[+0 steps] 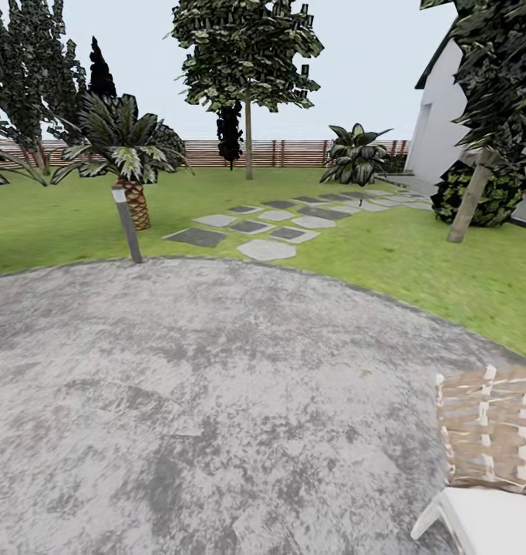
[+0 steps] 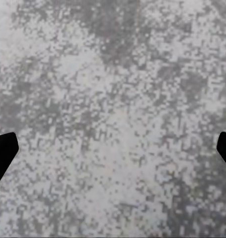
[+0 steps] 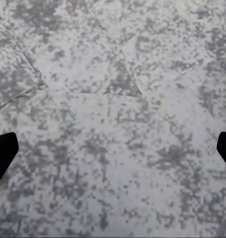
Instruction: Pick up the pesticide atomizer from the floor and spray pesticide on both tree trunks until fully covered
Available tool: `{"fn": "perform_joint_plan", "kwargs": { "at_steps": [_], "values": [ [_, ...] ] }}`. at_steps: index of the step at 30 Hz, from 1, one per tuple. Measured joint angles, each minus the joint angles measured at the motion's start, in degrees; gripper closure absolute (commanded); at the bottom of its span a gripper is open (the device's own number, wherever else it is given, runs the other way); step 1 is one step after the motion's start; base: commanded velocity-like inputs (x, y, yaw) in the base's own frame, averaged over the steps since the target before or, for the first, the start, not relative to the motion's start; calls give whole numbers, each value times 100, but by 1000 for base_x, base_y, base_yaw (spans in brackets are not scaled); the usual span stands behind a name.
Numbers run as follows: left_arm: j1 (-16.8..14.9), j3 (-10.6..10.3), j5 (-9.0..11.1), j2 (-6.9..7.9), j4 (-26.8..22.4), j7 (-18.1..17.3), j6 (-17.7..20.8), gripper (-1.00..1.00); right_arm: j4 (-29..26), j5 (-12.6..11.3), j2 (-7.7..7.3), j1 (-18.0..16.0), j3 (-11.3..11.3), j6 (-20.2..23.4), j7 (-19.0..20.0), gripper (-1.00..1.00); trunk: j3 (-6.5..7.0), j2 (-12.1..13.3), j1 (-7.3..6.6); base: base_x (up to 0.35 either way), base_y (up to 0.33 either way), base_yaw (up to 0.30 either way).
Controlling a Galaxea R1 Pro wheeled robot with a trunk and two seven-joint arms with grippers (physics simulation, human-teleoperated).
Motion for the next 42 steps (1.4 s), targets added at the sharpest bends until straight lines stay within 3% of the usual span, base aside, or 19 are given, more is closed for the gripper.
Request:
{"fn": "perform_joint_plan", "kwargs": {
  "at_steps": [42],
  "values": [
    [0, 4, 0, 0, 0, -1, 0, -100, 0, 7, 0, 0, 0, 0, 0, -100, 0, 0, 0, 340, 0, 0]
  ]
}}
